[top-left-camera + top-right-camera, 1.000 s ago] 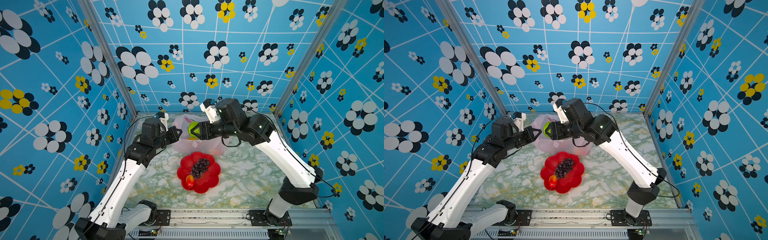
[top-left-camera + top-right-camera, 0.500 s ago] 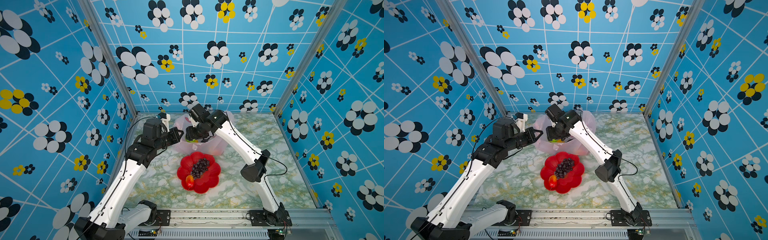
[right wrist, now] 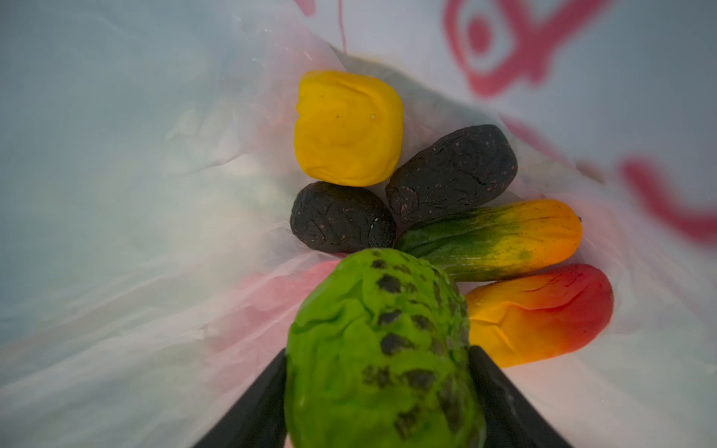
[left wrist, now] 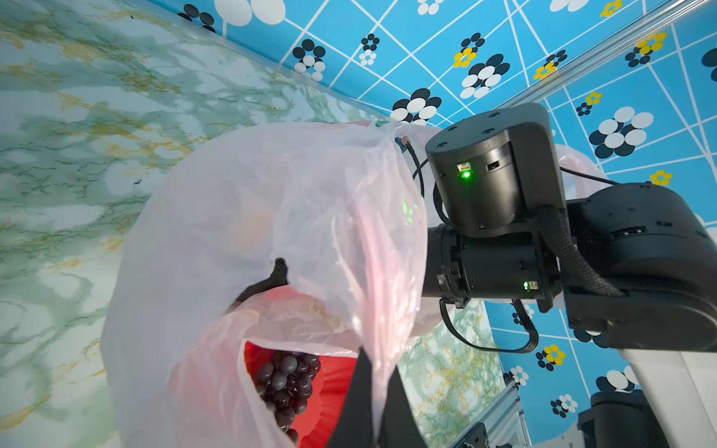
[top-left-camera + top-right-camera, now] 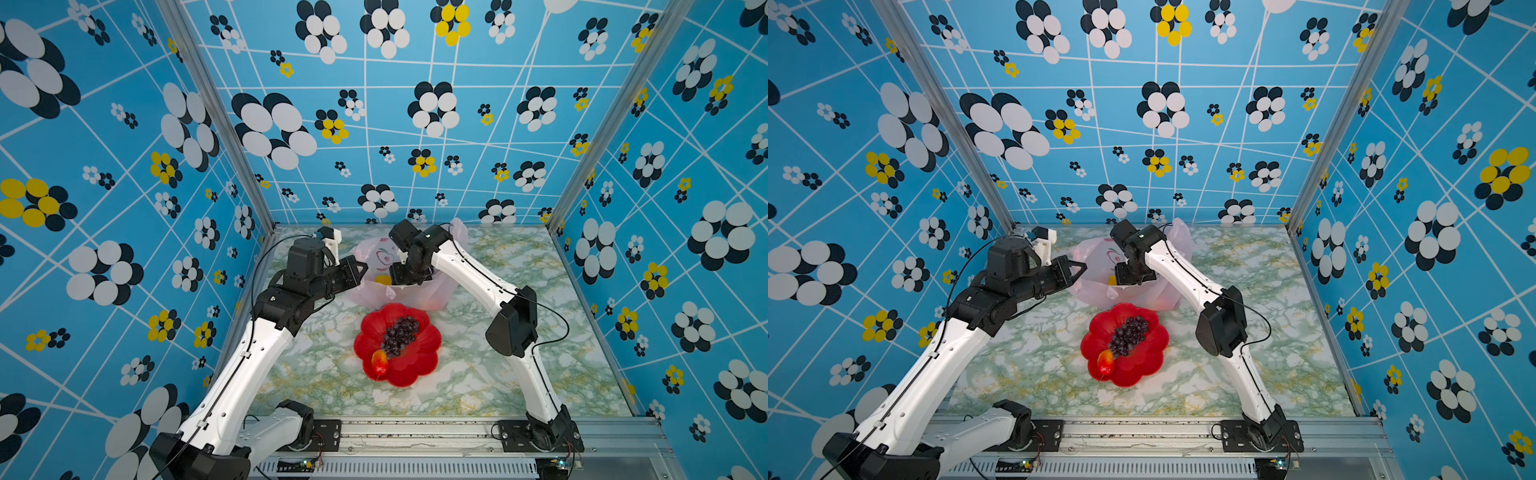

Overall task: Place the fruits into the plastic bag
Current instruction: Place the fruit in the plastic bag, then pick up the fruit from the plate.

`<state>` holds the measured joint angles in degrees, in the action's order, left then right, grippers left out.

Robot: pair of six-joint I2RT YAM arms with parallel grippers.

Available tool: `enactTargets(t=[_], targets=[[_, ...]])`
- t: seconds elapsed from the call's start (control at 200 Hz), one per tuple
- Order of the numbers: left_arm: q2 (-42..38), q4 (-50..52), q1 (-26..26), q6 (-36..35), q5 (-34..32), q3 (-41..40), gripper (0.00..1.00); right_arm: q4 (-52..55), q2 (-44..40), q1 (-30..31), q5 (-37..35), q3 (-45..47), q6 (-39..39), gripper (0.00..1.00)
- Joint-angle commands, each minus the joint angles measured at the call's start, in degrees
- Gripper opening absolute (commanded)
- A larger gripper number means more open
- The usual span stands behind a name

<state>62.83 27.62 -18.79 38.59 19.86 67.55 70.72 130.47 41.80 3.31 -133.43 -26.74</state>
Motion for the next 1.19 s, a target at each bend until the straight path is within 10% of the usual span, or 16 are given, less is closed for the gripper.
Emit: enactTargets(t=[0.0, 0.54, 0.8, 1.19], targets=[[0.1, -1.2, 0.1, -0.1, 1.1, -0.5, 0.0, -1.5, -2.5, -0.4, 0.1, -0.1, -0.1, 0.74], [-0.8, -2.4, 0.0, 1.1, 0.6, -1.9, 0.0, -2.8, -15.2, -0.3, 2.6, -2.0, 1.1, 0.93], [-1.7, -3.3, -0.1, 1.8, 0.3, -3.4, 0.0, -14.4, -30.0, 0.0, 11.5, 13.1, -2.9, 0.99], [-2.1, -2.9, -0.2, 2.0, 0.1, -3.2, 0.0, -4.7, -40.1, 10.6, 12.9, 28.1, -1.8, 0.99]])
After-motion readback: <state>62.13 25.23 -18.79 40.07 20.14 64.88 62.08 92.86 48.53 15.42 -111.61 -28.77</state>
